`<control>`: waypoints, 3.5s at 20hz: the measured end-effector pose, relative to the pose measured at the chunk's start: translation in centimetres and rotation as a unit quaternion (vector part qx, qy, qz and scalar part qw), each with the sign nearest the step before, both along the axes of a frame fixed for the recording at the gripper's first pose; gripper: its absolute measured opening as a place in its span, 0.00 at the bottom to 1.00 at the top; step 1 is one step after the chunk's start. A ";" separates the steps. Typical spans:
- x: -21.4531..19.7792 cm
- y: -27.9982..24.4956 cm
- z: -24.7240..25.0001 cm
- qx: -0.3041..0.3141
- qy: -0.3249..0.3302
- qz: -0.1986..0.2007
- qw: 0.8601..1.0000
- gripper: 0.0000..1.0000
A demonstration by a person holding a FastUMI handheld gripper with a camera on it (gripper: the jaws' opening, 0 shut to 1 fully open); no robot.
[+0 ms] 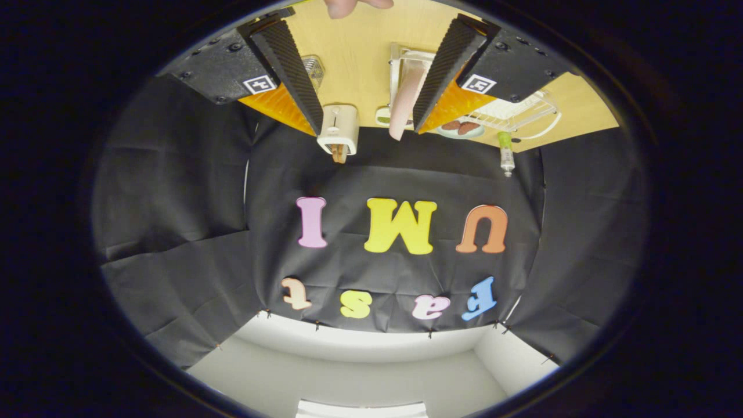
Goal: Take the plate from the dish rack, then take the spoon from the basket and place it into the plate.
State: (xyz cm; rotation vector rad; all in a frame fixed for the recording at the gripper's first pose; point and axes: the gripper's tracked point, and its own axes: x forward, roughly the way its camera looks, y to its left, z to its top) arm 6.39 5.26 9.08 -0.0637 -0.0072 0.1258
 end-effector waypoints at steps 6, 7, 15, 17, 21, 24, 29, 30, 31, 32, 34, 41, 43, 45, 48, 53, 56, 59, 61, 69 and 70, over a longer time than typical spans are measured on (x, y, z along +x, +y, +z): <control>6.4 3.4 1.1 -0.015 0.059 0.030 0.998 1.00; 7.6 4.0 0.9 -0.016 0.077 0.035 0.996 1.00; 15.3 6.6 -2.8 -0.044 0.254 0.039 0.965 1.00; 17.0 6.4 -4.0 -0.053 0.289 0.025 0.955 1.00; 18.9 6.7 -6.6 -0.038 0.360 0.019 0.932 1.00; 19.6 7.2 -7.2 -0.021 0.389 0.010 0.921 1.00; 20.4 7.2 -9.4 -0.023 0.428 -0.021 0.903 0.84; 20.4 7.2 -9.7 -0.021 0.431 -0.027 0.902 0.81; 20.3 7.1 -9.9 -0.018 0.436 -0.035 0.899 0.66; 20.1 7.1 -10.0 -0.015 0.442 -0.043 0.896 0.57; 19.9 7.2 -10.0 -0.018 0.445 -0.057 0.893 0.40; 19.6 7.3 -7.6 -0.082 0.427 -0.121 0.892 0.36; 19.4 7.5 -6.9 -0.102 0.424 -0.136 0.890 0.36; 19.5 7.5 -5.7 -0.121 0.407 -0.151 0.893 0.36; 18.4 9.1 -3.6 -0.110 0.394 -0.131 0.903 0.35; 13.6 11.1 -2.5 -0.055 0.386 -0.058 0.919 0.34; 9.7 11.2 -3.2 -0.021 0.384 -0.014 0.923 0.34; 5.3 11.0 -5.0 0.020 0.394 0.023 0.919 0.34; 2.8 10.5 -6.5 0.052 0.400 0.039 0.914 0.34; -3.1 9.7 -16.9 0.174 0.458 0.083 0.868 0.34; -3.5 9.8 -18.0 0.188 0.468 0.086 0.859 0.34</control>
